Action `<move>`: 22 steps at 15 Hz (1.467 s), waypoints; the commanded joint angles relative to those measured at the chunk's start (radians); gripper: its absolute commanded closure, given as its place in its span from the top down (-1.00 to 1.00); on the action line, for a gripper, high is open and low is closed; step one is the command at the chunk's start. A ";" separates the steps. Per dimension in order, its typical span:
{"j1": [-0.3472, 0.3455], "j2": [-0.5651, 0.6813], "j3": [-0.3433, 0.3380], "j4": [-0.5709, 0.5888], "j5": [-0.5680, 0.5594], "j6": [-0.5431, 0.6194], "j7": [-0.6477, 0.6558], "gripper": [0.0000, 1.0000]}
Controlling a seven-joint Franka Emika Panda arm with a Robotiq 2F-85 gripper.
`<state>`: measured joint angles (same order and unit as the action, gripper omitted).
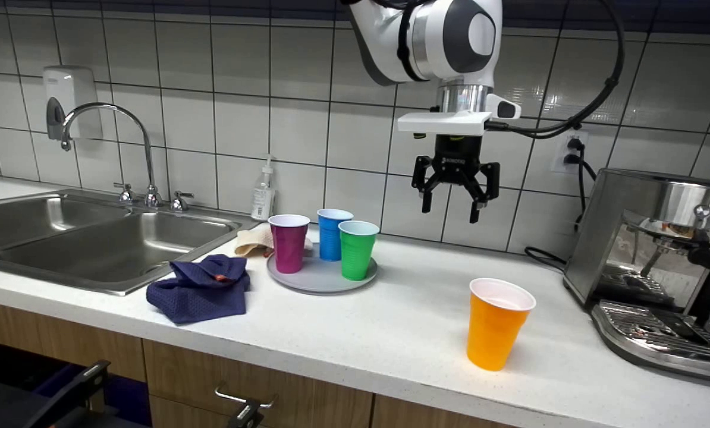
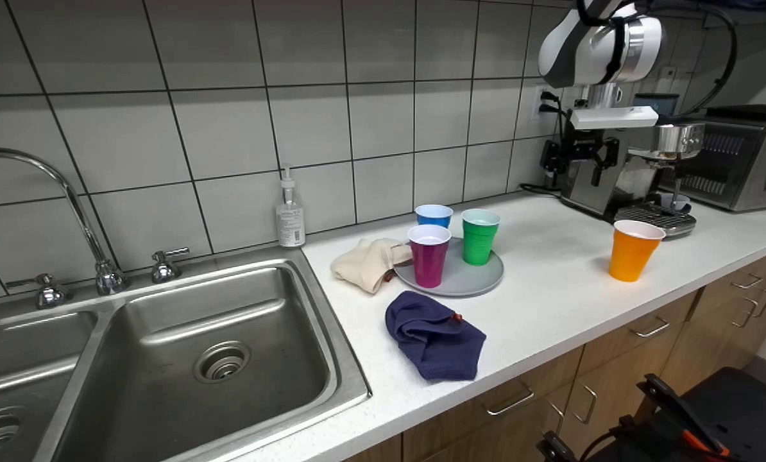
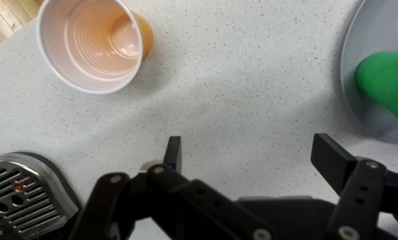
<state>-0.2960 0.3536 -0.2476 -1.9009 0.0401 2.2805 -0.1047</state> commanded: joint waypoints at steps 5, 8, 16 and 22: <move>-0.048 -0.078 0.011 -0.089 0.021 0.031 -0.126 1.00; -0.057 -0.087 0.007 -0.109 0.017 0.044 -0.153 1.00; -0.074 -0.094 -0.006 -0.165 0.002 0.092 -0.188 1.00; -0.069 -0.061 -0.018 -0.146 -0.003 0.083 -0.156 1.00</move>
<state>-0.3600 0.2932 -0.2708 -2.0497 0.0399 2.3666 -0.2627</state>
